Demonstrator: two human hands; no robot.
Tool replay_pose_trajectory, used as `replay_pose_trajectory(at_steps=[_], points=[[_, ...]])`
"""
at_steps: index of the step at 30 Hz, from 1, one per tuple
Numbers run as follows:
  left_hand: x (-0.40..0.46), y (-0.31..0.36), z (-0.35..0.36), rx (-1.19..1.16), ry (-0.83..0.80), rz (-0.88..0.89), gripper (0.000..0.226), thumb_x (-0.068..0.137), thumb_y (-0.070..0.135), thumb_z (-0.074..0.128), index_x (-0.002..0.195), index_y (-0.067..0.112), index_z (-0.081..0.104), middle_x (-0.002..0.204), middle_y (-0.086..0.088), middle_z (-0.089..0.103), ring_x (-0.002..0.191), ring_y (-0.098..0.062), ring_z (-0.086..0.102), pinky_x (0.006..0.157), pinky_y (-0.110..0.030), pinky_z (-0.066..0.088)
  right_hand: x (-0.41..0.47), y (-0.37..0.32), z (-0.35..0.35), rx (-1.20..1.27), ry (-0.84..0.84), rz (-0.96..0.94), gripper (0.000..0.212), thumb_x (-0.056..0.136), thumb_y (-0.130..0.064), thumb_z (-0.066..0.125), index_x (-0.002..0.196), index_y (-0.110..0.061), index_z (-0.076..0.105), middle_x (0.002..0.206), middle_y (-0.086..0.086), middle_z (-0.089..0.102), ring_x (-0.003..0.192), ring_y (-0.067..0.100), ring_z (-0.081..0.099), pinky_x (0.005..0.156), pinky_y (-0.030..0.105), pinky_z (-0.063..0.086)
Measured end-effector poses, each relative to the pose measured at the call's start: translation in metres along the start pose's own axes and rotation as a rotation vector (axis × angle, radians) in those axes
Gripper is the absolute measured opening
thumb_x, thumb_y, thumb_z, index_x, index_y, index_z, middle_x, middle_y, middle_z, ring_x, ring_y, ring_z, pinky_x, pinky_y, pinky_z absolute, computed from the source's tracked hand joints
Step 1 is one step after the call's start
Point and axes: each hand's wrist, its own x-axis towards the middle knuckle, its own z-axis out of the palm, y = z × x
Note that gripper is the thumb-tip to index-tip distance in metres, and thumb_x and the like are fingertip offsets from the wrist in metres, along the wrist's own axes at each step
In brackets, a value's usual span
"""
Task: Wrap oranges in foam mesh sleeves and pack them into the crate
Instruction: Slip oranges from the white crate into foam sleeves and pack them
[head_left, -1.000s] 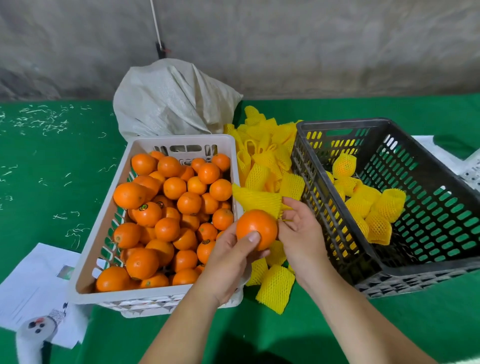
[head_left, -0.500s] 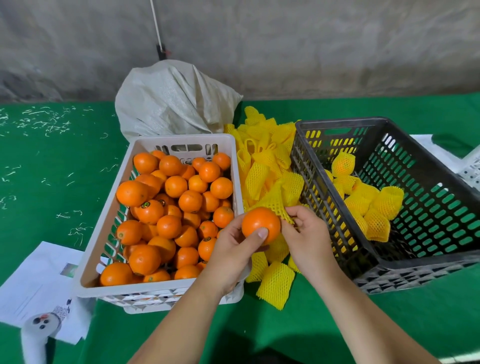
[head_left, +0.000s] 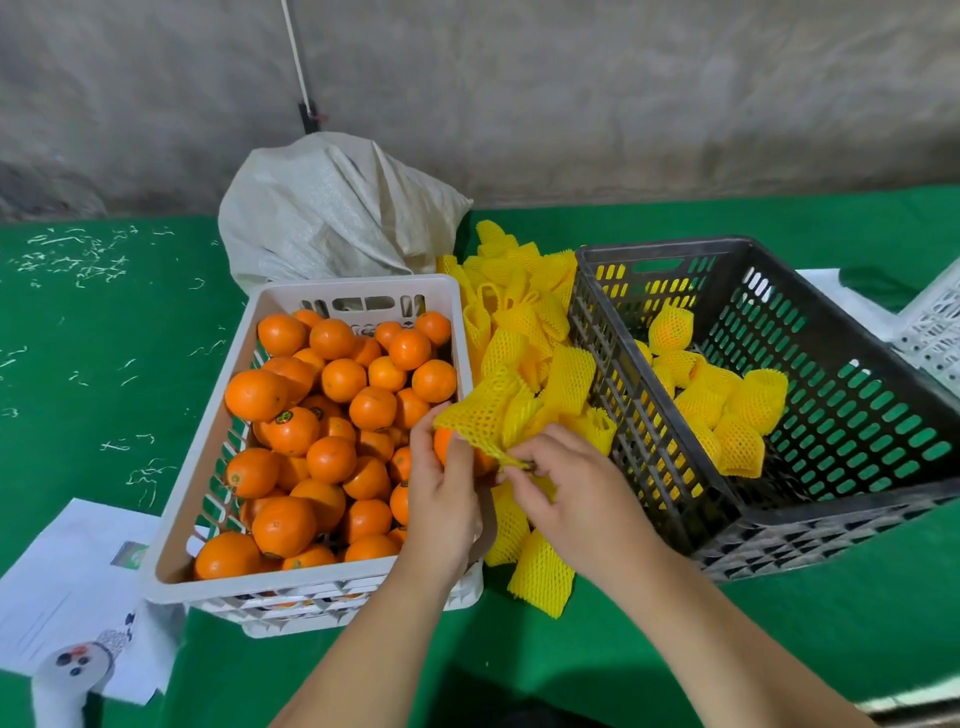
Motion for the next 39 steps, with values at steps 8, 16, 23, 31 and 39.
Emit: replay_pose_trajectory(at_steps=[8, 16, 23, 31, 39], points=[[-0.001, -0.013, -0.009, 0.302, -0.266, 0.050, 0.077, 0.100, 0.016, 0.071, 0.158, 0.047, 0.030, 0.077, -0.001, 0.059, 0.070, -0.015, 0.059, 0.061, -0.048, 0.052, 0.004, 0.008, -0.003, 0.086, 0.143, 0.143, 0.029, 0.087, -0.004, 0.068, 0.113, -0.011, 0.057, 0.110, -0.002, 0.049, 0.099, 0.015, 0.053, 0.082, 0.041, 0.052], [0.004, -0.021, -0.005, 0.258, -0.118, 0.113, 0.058, 0.082, 0.056, 0.084, 0.128, 0.035, 0.055, 0.109, -0.002, 0.073, 0.092, -0.019, 0.071, 0.073, -0.033, 0.058, 0.006, 0.014, -0.014, 0.010, 0.190, -0.004, 0.022, 0.095, -0.001, 0.063, 0.115, -0.008, 0.068, 0.112, 0.001, 0.057, 0.089, 0.006, 0.053, 0.070, 0.026, 0.049], [0.002, -0.017, -0.003, 0.271, -0.051, 0.151, 0.054, 0.086, 0.058, 0.080, 0.124, 0.028, 0.055, 0.112, 0.001, 0.072, 0.102, -0.018, 0.071, 0.083, -0.029, 0.057, -0.010, 0.013, 0.010, 0.147, 0.298, 0.124, 0.025, 0.092, -0.010, 0.069, 0.116, -0.015, 0.061, 0.112, -0.006, 0.052, 0.096, 0.003, 0.053, 0.080, 0.024, 0.050], [0.003, -0.020, -0.010, 0.339, -0.299, 0.070, 0.086, 0.085, 0.039, 0.090, 0.152, 0.035, 0.036, 0.138, 0.001, 0.062, 0.123, -0.027, 0.066, 0.101, -0.051, 0.058, -0.005, 0.020, -0.007, 0.188, 0.225, 0.101, 0.047, 0.094, -0.005, 0.049, 0.136, -0.021, 0.062, 0.122, -0.013, 0.049, 0.114, -0.003, 0.053, 0.089, 0.026, 0.054], [0.004, -0.017, -0.005, 0.232, -0.216, 0.106, 0.072, 0.080, 0.039, 0.092, 0.139, 0.026, 0.052, 0.132, -0.011, 0.067, 0.121, -0.030, 0.067, 0.100, -0.054, 0.056, -0.008, 0.015, -0.006, -0.020, 0.339, -0.087, 0.028, 0.094, -0.015, 0.055, 0.112, -0.005, 0.074, 0.103, 0.006, 0.060, 0.092, 0.015, 0.060, 0.073, 0.028, 0.053]])
